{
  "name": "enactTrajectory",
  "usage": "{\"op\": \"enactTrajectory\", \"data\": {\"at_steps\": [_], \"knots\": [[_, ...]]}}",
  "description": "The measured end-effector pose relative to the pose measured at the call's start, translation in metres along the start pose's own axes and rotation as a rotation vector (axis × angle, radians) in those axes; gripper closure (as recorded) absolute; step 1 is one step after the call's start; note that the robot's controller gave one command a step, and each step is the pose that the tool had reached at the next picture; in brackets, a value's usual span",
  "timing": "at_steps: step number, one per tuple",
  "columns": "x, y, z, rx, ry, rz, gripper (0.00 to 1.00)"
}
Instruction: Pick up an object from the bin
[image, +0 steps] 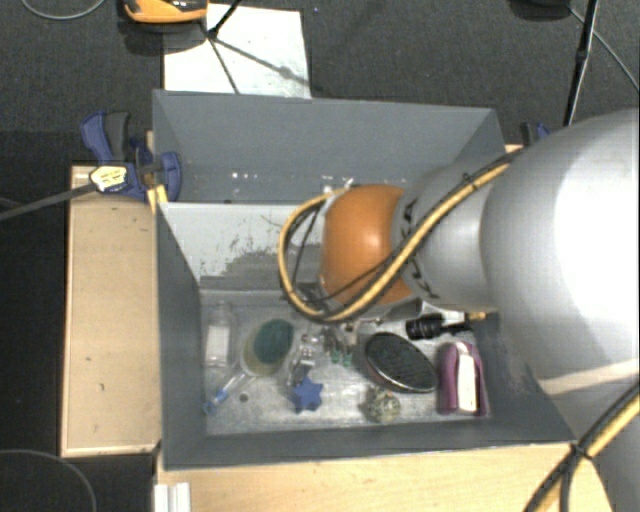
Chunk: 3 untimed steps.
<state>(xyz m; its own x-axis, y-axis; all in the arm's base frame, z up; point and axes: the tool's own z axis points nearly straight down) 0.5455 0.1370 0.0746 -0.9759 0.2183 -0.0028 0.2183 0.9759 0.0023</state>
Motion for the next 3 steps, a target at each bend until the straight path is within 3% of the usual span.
{"op": "enactTrajectory", "data": {"at_steps": [1, 2, 3], "knots": [[-0.003, 0.046, -0.003, 0.001, -0.001, -0.079, 0.0], [-0.005, 0.043, -0.004, 0.002, -0.003, -0.07, 1.0], [-0.001, 0.056, -0.13, -0.003, -0.006, -0.093, 1.0]]}}
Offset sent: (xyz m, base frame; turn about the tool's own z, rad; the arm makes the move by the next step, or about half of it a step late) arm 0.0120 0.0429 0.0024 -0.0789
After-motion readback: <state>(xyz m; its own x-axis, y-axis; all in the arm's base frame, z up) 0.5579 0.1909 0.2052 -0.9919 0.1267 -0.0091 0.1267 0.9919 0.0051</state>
